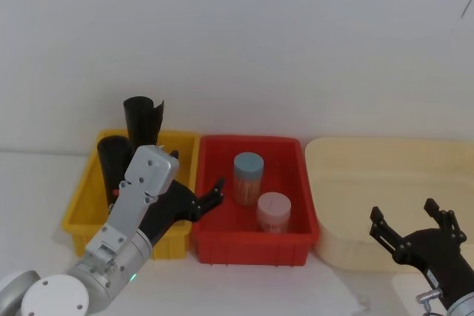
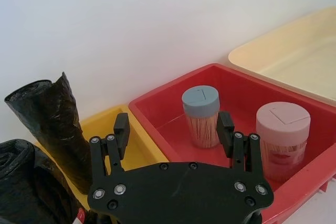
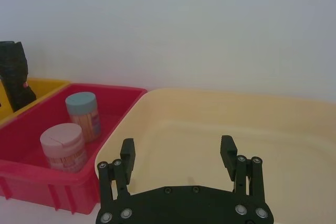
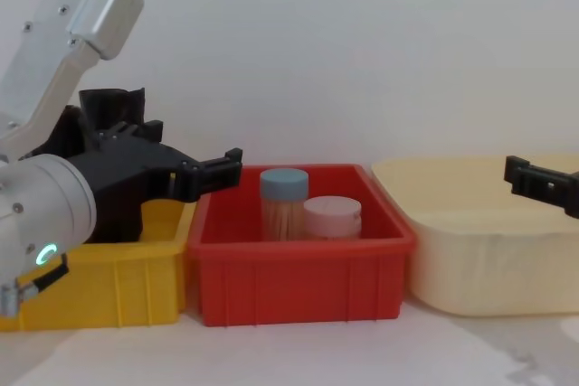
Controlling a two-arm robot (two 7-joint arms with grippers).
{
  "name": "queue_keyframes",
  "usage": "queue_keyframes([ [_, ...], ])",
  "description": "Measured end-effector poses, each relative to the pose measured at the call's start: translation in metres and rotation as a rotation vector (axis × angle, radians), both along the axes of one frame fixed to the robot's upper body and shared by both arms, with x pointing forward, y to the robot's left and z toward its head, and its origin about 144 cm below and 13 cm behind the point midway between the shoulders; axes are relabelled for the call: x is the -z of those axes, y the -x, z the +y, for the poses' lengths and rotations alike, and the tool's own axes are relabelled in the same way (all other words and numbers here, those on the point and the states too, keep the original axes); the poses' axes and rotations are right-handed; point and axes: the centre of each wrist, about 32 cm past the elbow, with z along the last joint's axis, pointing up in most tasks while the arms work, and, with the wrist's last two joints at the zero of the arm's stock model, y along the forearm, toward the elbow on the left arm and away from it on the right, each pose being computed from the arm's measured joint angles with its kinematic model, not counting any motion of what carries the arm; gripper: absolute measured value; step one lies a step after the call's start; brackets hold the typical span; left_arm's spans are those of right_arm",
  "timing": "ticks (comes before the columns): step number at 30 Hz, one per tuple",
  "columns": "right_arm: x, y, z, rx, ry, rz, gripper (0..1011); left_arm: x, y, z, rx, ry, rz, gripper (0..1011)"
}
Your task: Pick up the garbage bag with the one hand and transfer it to the other hand.
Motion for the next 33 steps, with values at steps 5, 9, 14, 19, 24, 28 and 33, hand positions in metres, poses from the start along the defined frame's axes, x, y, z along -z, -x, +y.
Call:
queue_keyframes([
  [5,0.0,0.0,0.0,0.001,0.0,0.001,1001,0.0,0.0,0.0,0.0,0.0,0.0,1000],
  [9,-0.001,0.002,-0.003,-0.002,0.002,0.003,1001,0.0,0.0,0.0,0.0,0.0,0.0,1000],
  [14,-0.006,0.007,-0.008,-0.022,0.005,0.016,1001,0.0,0.0,0.0,0.0,0.0,0.0,1000],
  [19,-0.014,0.011,-0.014,-0.058,0.013,0.03,1001,0.0,0.0,0.0,0.0,0.0,0.0,1000],
  [24,-0.023,0.011,-0.018,-0.103,0.027,0.043,1001,0.0,0.0,0.0,0.0,0.0,0.0,1000],
  [28,-0.033,0.007,-0.018,-0.162,0.047,0.058,1001,0.0,0.0,0.0,0.0,0.0,0.0,1000],
  [33,-0.043,0.0,-0.014,-0.229,0.072,0.071,1001,0.0,0.0,0.0,0.0,0.0,0.0,1000],
])
